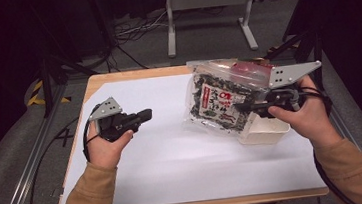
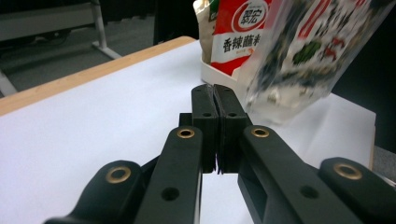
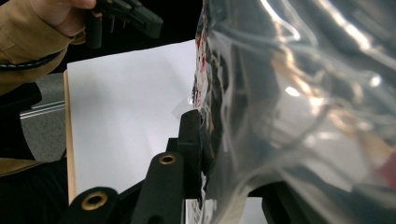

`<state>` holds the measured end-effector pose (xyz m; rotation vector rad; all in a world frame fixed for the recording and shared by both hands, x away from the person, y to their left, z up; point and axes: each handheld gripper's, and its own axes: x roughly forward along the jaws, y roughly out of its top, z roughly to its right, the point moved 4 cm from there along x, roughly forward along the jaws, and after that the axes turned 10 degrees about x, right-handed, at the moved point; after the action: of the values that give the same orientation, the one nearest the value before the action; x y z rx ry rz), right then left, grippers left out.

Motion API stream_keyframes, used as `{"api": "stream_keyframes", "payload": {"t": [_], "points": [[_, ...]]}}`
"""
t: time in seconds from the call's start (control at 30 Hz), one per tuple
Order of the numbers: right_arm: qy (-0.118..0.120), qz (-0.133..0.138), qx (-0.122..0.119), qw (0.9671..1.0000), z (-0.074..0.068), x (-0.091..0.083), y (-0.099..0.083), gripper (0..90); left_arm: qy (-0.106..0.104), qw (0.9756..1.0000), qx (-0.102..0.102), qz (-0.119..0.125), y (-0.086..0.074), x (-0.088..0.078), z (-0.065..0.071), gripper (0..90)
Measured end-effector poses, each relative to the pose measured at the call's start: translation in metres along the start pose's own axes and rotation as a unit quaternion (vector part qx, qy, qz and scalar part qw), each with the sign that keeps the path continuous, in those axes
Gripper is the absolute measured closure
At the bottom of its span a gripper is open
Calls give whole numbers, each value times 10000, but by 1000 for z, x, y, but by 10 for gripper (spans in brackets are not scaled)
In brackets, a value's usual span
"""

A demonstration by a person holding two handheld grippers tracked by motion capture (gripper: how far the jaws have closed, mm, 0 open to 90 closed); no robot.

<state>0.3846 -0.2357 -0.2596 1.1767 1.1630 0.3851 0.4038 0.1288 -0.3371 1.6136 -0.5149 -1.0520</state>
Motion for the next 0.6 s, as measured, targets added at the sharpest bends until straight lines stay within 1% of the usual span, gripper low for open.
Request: {"api": "stream_keyframes", "payload": {"t": [0.07, 0.1, 0.17, 0.23, 0.3, 0.33, 0.5, 0.57, 0.6], "points": [[-43, -4, -45, 10000, 2, -6, 3, 746, 42, 10000, 5, -60, -4, 1, -2, 875], [-73, -1, -57, 10000, 3, -9, 5, 746, 22, 10000, -40, -88, -6, 1, -3, 875], [-105, 9, -88, 9999, 4, -13, 7, 746, 69, 9999, -4, -123, -9, 0, -5, 872], [-148, 24, -128, 9998, 6, -18, 8, 746, 85, 9999, -14, -147, -12, 0, -6, 868], [-158, 37, -136, 9998, 7, -19, 8, 746, 88, 9998, -11, -185, -14, -1, -6, 867], [-185, 71, -122, 9997, 11, -24, 9, 746, 145, 9996, 7, -221, -17, -1, -8, 862], [-252, 88, -126, 9996, 16, -31, 10, 746, 180, 9994, 30, -279, -23, -1, -12, 853], [-348, 101, -165, 9992, 20, -38, 12, 746, 171, 9995, -1, -280, -25, -1, -13, 846], [-348, 101, -165, 9992, 20, -38, 12, 746, 168, 9994, -21, -291, -26, -1, -13, 846]]}}
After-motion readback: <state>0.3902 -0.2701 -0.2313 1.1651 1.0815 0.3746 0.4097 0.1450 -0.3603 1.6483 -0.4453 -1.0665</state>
